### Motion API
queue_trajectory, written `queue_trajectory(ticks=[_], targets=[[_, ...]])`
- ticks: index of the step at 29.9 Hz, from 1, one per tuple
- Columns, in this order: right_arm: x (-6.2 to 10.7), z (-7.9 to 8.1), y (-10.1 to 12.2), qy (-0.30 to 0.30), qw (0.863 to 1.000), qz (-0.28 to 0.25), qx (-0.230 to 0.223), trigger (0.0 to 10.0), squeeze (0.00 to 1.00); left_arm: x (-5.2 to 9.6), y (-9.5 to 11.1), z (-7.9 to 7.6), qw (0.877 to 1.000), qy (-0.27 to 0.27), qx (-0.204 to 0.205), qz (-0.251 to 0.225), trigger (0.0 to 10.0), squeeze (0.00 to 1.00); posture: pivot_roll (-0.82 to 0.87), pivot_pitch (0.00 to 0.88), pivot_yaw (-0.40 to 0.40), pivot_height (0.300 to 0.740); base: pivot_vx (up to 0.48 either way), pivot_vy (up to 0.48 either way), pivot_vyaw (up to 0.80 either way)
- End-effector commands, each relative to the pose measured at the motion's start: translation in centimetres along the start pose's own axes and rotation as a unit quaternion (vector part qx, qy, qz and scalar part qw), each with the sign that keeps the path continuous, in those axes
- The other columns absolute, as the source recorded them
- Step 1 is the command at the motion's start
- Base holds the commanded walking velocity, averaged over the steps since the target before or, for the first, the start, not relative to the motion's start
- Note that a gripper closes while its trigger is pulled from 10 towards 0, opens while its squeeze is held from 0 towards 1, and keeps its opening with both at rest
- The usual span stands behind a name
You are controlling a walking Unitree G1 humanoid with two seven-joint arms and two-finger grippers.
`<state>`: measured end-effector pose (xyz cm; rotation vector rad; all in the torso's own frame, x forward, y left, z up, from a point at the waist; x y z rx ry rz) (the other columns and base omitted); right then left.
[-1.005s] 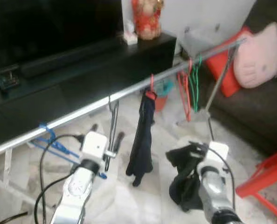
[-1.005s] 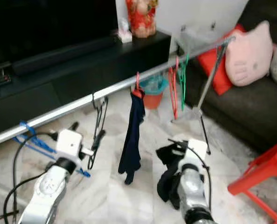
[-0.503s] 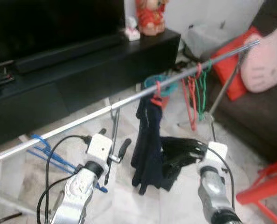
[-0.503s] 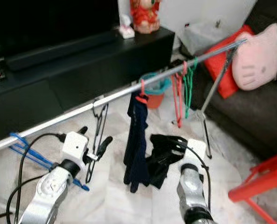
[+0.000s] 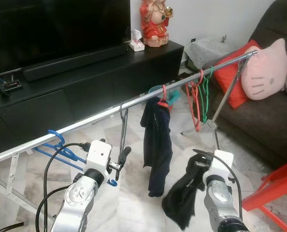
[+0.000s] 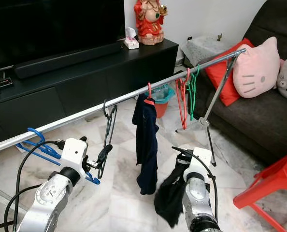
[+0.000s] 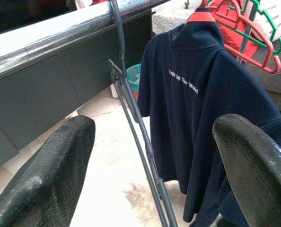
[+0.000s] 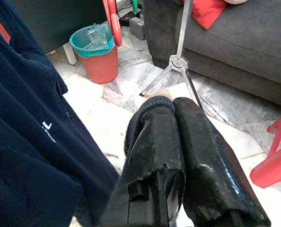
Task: Hang hanger
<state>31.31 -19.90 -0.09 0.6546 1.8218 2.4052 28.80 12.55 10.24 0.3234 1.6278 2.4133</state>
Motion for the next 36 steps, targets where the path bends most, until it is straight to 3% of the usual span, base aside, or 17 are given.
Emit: queue_trajectory(ticks=[1, 36], targets=[[-0.31, 0.47, 0.97, 0.008, 1.000, -0.018, 0.002, 10.0, 0.00, -0.20, -0.08, 0.04, 1.000, 0.002, -0.003, 0.004, 10.0, 0.00, 0.01, 0.000, -0.024, 0.740, 0.000, 0.000, 0.00], [-0.22, 0.72, 0.56, 0.012, 1.000, -0.010, 0.002, 10.0, 0.00, -0.08, 0.63, 0.54, 1.000, -0.001, -0.009, -0.008, 10.0, 0.00, 0.02, 0.000, -0.025, 0.740, 0.282, 0.000, 0.00]])
Point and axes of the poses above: a point about 5 cm out from each wrist's last joint towards the gripper, its own x axis pointing back from the gripper into the wrist, its own y axis along the axis of the wrist's last joint, z = x × y, the point moved 3 cm from there along -x, pointing out of the wrist towards the gripper, and after that the axes turned 14 degrees about -x, right-handed, at the moved point
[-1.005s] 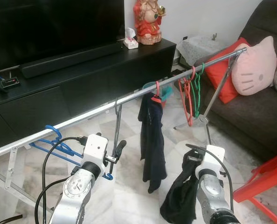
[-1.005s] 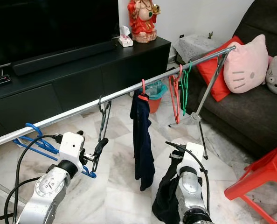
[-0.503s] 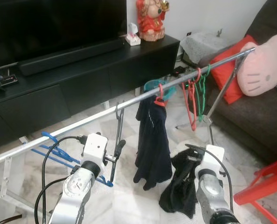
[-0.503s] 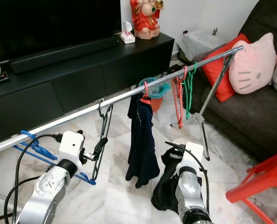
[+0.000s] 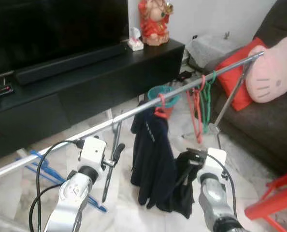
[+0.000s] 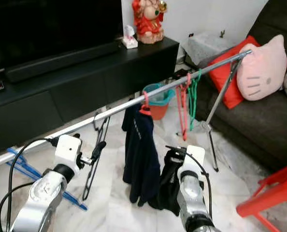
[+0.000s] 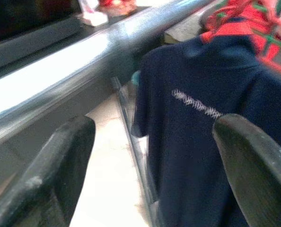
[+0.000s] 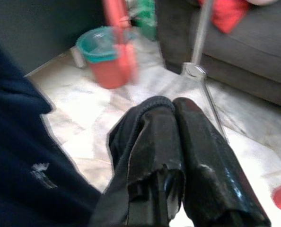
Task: Hang hanger
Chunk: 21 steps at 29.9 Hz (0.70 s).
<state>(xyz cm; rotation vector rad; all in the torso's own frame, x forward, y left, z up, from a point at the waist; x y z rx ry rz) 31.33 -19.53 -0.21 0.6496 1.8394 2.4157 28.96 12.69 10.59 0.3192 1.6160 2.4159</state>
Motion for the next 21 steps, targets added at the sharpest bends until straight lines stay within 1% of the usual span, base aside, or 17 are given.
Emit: queue_trajectory(ticks=[1, 3, 5, 9, 13, 16, 17, 21], targets=[[-0.3, 0.4, 0.8, 0.004, 1.000, -0.014, -0.002, 10.0, 0.00, 0.0, 0.4, 0.2, 1.000, -0.003, -0.004, -0.007, 10.0, 0.00, 0.02, 0.000, -0.025, 0.740, 0.345, 0.000, 0.00], [-0.3, 0.4, 0.8, 0.004, 1.000, -0.014, -0.002, 10.0, 0.00, 0.0, 0.4, 0.0, 1.000, -0.009, -0.003, -0.009, 10.0, 0.00, 0.02, 0.000, -0.025, 0.740, 0.326, 0.000, 0.00], [-0.3, 0.4, 0.7, 0.004, 1.000, -0.013, -0.002, 10.0, 0.00, 0.1, 0.2, -0.5, 1.000, -0.024, -0.013, -0.001, 10.0, 0.00, 0.02, 0.000, -0.026, 0.740, 0.000, 0.000, 0.00], [-0.3, 0.4, 0.7, 0.005, 1.000, -0.012, -0.001, 10.0, 0.00, 0.3, -0.2, -0.8, 0.999, -0.037, -0.013, 0.007, 10.0, 0.00, 0.02, 0.000, -0.026, 0.740, 0.000, 0.000, 0.00], [-0.3, 0.4, 0.7, 0.005, 1.000, -0.013, -0.002, 10.0, 0.00, 0.9, -0.8, -1.2, 0.998, -0.051, -0.019, 0.017, 10.0, 0.00, 0.02, 0.000, -0.026, 0.740, 0.000, 0.000, 0.00], [-0.3, 0.4, 0.7, 0.005, 1.000, -0.013, -0.002, 10.0, 0.00, 1.3, -1.3, -0.7, 0.998, -0.044, -0.030, 0.032, 10.0, 0.00, 0.02, 0.000, -0.026, 0.740, 0.000, 0.000, 0.00], [-0.3, 0.5, 0.7, 0.006, 1.000, -0.013, -0.002, 10.0, 0.00, 1.2, -1.6, -0.4, 0.998, -0.038, -0.034, 0.038, 10.0, 0.00, 0.02, 0.000, -0.026, 0.740, 0.000, 0.000, 0.00], [-0.3, 0.5, 0.7, 0.007, 1.000, -0.013, -0.002, 10.0, 0.00, 0.7, -1.8, 0.0, 0.997, -0.030, -0.045, 0.049, 10.0, 0.00, 0.02, 0.000, -0.024, 0.740, 0.000, 0.000, 0.00]])
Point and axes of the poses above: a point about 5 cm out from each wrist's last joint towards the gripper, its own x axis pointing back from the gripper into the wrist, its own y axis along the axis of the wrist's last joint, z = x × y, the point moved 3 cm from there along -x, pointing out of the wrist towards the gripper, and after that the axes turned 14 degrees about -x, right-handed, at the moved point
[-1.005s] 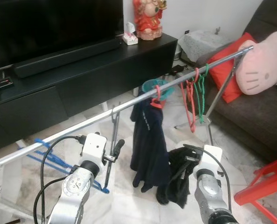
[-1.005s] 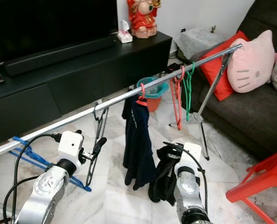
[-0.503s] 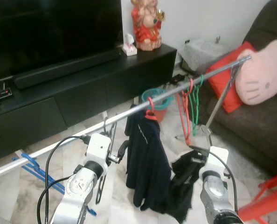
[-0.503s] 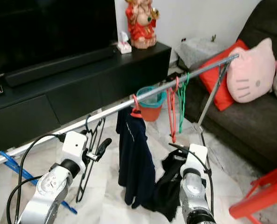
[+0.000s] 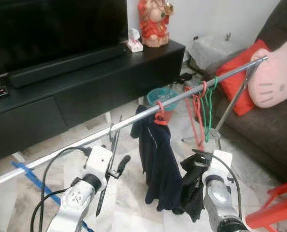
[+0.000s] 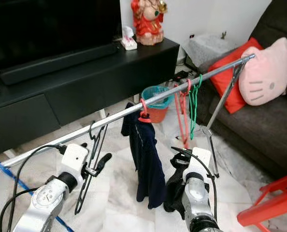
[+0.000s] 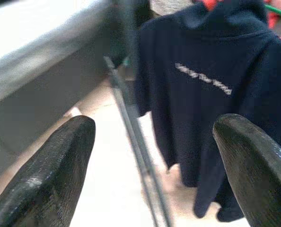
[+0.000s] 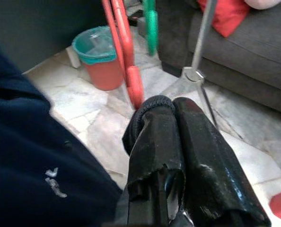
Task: Hang hanger
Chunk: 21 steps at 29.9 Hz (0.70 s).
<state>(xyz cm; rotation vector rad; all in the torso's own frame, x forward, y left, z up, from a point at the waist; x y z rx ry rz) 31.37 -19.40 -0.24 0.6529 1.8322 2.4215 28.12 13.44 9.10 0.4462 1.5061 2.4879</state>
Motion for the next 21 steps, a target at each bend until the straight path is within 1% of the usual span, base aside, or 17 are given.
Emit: queue_trajectory(ticks=[1, 3, 4, 6, 7, 8, 10, 11, 12, 14, 15, 18, 21], targets=[[-0.3, 0.4, 0.8, 0.007, 1.000, -0.014, 0.001, 10.0, 0.00, -0.5, -0.4, 0.2, 1.000, 0.005, -0.009, 0.019, 10.0, 0.00, 0.02, 0.000, -0.024, 0.740, 0.000, 0.000, 0.00], [-0.3, 0.5, 0.8, 0.007, 1.000, -0.015, 0.000, 10.0, 0.00, -0.8, -0.5, 0.2, 1.000, 0.006, -0.014, 0.026, 10.0, 0.00, 0.02, 0.000, -0.023, 0.740, 0.000, 0.000, 0.00], [-0.3, 0.4, 0.8, 0.006, 1.000, -0.015, 0.000, 10.0, 0.00, -1.1, -0.4, 0.3, 1.000, 0.007, -0.010, 0.024, 10.0, 0.00, 0.02, 0.000, -0.023, 0.740, 0.000, 0.000, 0.00], [-0.3, 0.4, 0.8, 0.006, 1.000, -0.014, 0.000, 10.0, 0.00, -1.3, -0.3, 0.3, 1.000, 0.006, -0.011, 0.023, 10.0, 0.00, 0.02, 0.000, -0.023, 0.740, 0.000, 0.000, 0.00], [-0.3, 0.4, 0.8, 0.006, 1.000, -0.014, 0.000, 10.0, 0.00, -1.5, -0.3, 0.3, 1.000, 0.005, -0.016, 0.027, 10.0, 0.00, 0.02, 0.000, -0.023, 0.740, 0.000, 0.000, 0.00], [-0.3, 0.4, 0.8, 0.006, 1.000, -0.014, 0.000, 10.0, 0.00, -2.0, -0.6, 0.3, 0.999, 0.001, -0.019, 0.040, 10.0, 0.00, 0.02, 0.000, -0.023, 0.740, 0.000, 0.000, 0.00], [-0.3, 0.4, 0.8, 0.006, 1.000, -0.014, 0.000, 10.0, 0.00, -2.4, -0.7, 0.2, 0.999, -0.002, -0.020, 0.046, 10.0, 0.00, 0.02, 0.000, -0.023, 0.740, 0.000, 0.000, 0.00], [-0.3, 0.4, 0.8, 0.006, 1.000, -0.014, 0.000, 10.0, 0.00, -2.6, -0.8, 0.2, 0.999, -0.002, -0.019, 0.051, 10.0, 0.00, 0.02, 0.000, -0.023, 0.740, 0.000, 0.000, 0.00], [-0.3, 0.4, 0.8, 0.006, 1.000, -0.015, -0.001, 10.0, 0.00, -3.0, -0.9, 0.2, 0.998, -0.003, -0.018, 0.058, 10.0, 0.00, 0.01, 0.000, -0.017, 0.740, 0.000, 0.000, 0.00], [-0.3, 0.4, 0.9, 0.005, 1.000, -0.015, -0.002, 10.0, 0.00, -3.3, -1.0, 0.2, 0.998, -0.003, -0.019, 0.065, 10.0, 0.00, 0.01, 0.000, -0.017, 0.740, 0.000, 0.000, 0.00], [-0.3, 0.4, 0.9, 0.004, 1.000, -0.016, -0.002, 10.0, 0.00, -3.7, -1.0, 0.2, 0.997, 0.000, -0.012, 0.070, 10.0, 0.00, 0.01, 0.000, -0.017, 0.740, 0.000, 0.000, 0.00], [-0.3, 0.4, 0.9, 0.004, 1.000, -0.016, -0.002, 10.0, 0.00, -4.1, -0.8, 0.3, 0.998, 0.003, -0.011, 0.067, 10.0, 0.00, 0.01, 0.000, -0.019, 0.740, 0.000, 0.000, 0.00], [-0.3, 0.5, 0.9, 0.006, 1.000, -0.015, -0.002, 10.0, 0.00, -4.9, -0.6, 0.6, 0.997, 0.009, -0.009, 0.072, 10.0, 0.00, 0.01, 0.000, -0.017, 0.740, 0.000, 0.000, 0.00]])
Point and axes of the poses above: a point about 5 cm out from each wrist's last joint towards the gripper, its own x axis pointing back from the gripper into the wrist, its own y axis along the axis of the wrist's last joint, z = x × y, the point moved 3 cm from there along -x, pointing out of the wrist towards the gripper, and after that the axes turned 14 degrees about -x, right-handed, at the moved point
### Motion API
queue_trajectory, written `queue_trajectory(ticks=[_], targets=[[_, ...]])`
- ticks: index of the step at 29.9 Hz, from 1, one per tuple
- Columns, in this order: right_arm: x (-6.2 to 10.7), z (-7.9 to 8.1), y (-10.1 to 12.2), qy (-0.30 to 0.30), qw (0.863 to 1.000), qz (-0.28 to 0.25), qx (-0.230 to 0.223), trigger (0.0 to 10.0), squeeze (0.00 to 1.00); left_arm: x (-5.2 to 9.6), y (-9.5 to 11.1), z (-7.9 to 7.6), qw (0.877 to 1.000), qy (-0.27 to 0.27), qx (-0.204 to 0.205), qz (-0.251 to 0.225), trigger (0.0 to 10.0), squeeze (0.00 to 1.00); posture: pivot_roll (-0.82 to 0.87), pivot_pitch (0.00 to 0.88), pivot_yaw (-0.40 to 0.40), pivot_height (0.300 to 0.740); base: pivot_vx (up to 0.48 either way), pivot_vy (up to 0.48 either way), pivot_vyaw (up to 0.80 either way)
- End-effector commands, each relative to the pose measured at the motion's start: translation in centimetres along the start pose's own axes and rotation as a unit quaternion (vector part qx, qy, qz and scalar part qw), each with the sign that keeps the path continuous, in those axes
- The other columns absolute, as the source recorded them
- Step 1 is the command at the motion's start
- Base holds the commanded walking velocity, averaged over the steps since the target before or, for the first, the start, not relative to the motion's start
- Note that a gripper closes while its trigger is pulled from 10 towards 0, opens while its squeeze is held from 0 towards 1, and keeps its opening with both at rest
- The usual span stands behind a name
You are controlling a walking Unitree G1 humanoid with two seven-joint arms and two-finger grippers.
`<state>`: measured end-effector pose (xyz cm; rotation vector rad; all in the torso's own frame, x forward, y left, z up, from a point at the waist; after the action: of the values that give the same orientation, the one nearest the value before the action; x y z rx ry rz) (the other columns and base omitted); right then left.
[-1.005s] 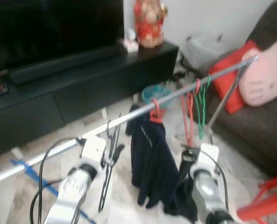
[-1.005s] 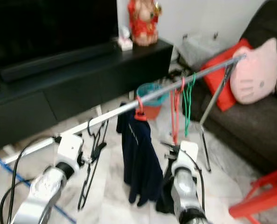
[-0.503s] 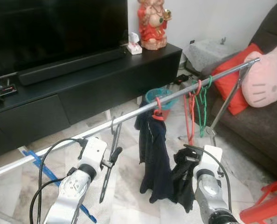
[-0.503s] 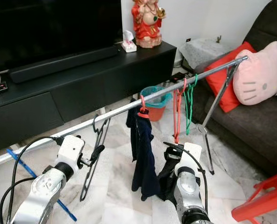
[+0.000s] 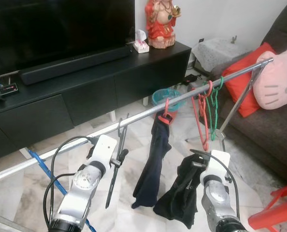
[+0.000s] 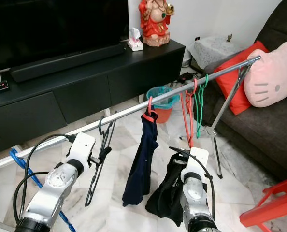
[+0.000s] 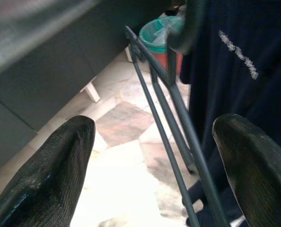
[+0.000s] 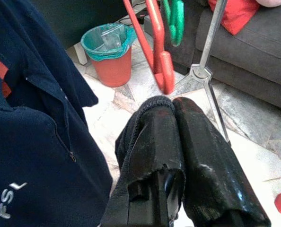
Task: Hang hanger
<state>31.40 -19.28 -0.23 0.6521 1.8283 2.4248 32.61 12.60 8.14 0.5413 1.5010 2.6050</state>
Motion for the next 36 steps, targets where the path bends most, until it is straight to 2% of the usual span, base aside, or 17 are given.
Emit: queue_trajectory(ticks=[1, 3, 4, 5, 6, 7, 8, 17, 36], targets=[[-0.3, 0.4, 0.9, 0.005, 1.000, -0.016, 0.000, 10.0, 0.00, -0.4, -0.1, 0.1, 1.000, 0.003, 0.000, 0.009, 10.0, 0.00, 0.01, 0.000, -0.017, 0.740, 0.000, 0.000, 0.00], [-0.3, 0.4, 0.9, 0.005, 1.000, -0.016, -0.001, 10.0, 0.00, -0.8, -0.3, -0.1, 1.000, -0.004, -0.007, 0.017, 10.0, 0.00, 0.01, 0.000, -0.014, 0.740, 0.000, 0.000, 0.00], [-0.3, 0.4, 0.9, 0.005, 1.000, -0.016, -0.001, 10.0, 0.00, -0.9, -0.3, 0.0, 1.000, -0.004, -0.006, 0.018, 5.6, 0.00, 0.01, 0.000, -0.012, 0.740, 0.000, 0.000, 0.00], [-0.3, 0.4, 0.9, 0.005, 1.000, -0.016, -0.002, 10.0, 0.00, -1.0, -0.3, 0.0, 1.000, -0.003, -0.004, 0.018, 5.6, 0.00, 0.01, 0.000, -0.012, 0.740, 0.000, 0.000, 0.00], [-0.3, 0.3, 0.9, 0.004, 1.000, -0.017, -0.002, 10.0, 0.00, -1.2, -0.4, 0.1, 1.000, -0.001, -0.004, 0.021, 2.9, 0.00, 0.00, 0.000, -0.010, 0.740, 0.000, 0.000, 0.00], [-0.3, 0.3, 0.9, 0.004, 1.000, -0.017, -0.002, 10.0, 0.00, -1.2, -0.4, 0.1, 1.000, -0.001, -0.004, 0.021, 2.9, 0.00, 0.00, 0.000, -0.010, 0.740, 0.000, 0.000, 0.00], [-0.3, 0.3, 0.9, 0.004, 1.000, -0.017, -0.002, 10.0, 0.00, -1.2, -0.4, 0.1, 1.000, -0.001, -0.004, 0.020, 0.0, 0.00, 0.00, 0.000, -0.010, 0.740, 0.000, 0.000, 0.00], [-0.3, 0.4, 0.8, 0.004, 1.000, -0.014, -0.002, 10.0, 0.00, -1.1, -1.1, -0.3, 0.999, -0.014, -0.006, 0.028, 0.0, 0.00, 0.00, 0.000, -0.010, 0.740, 0.000, 0.000, 0.00], [-0.3, 0.4, 0.7, 0.006, 1.000, -0.013, -0.002, 10.0, 0.00, -1.2, -1.0, -0.7, 0.999, -0.024, -0.007, 0.024, 0.0, 0.00, 0.01, 0.000, -0.013, 0.740, 0.000, 0.000, 0.00]])
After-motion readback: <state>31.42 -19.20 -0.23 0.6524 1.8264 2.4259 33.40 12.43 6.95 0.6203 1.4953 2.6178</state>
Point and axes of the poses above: a point about 5 cm out from each wrist's last joint towards the gripper, its own x axis pointing back from the gripper into the wrist, its own y axis along the axis of the wrist's last joint, z = x × y, the point moved 3 cm from there along -x, pointing out of the wrist towards the gripper, and after that the axes turned 14 degrees about -x, right-handed, at the moved point
